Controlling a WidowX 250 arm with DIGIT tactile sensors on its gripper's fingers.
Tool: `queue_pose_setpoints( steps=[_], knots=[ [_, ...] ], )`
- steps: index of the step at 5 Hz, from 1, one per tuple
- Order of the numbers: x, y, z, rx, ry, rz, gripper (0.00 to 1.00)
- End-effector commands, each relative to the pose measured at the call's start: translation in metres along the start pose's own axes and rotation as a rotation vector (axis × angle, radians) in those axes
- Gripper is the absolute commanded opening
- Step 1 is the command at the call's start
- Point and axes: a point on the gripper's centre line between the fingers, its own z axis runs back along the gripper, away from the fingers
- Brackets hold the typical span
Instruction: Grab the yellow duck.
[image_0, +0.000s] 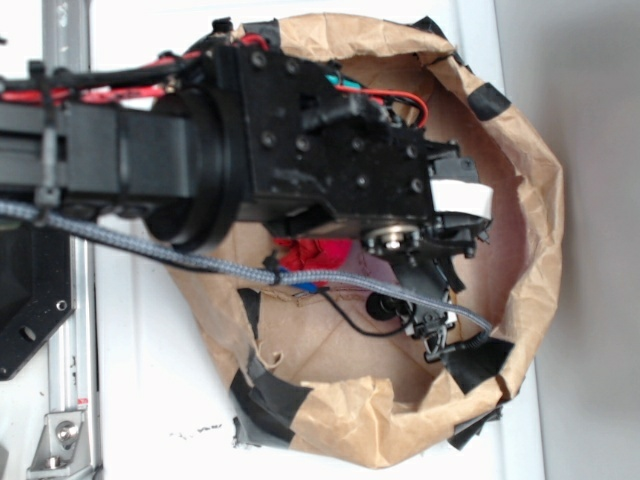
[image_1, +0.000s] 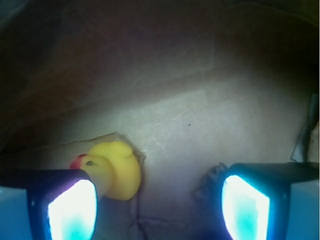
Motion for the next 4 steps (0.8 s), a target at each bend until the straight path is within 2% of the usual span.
queue_pose_setpoints(
  steps=[1,2,3,4],
  knots=[
    [0.011,-0.008,0.000,-0.002,-0.033,-0.020,1.00],
    [0.013,-0.016,-0.009,-0.045,-0.022,-0.031,1.00],
    [0.013,-0.035,-0.027,-0.007,-0.009,-0.076,1.00],
    [0.007,-0.039,-0.049,0.064,0.002,-0.143,1.00]
  ],
)
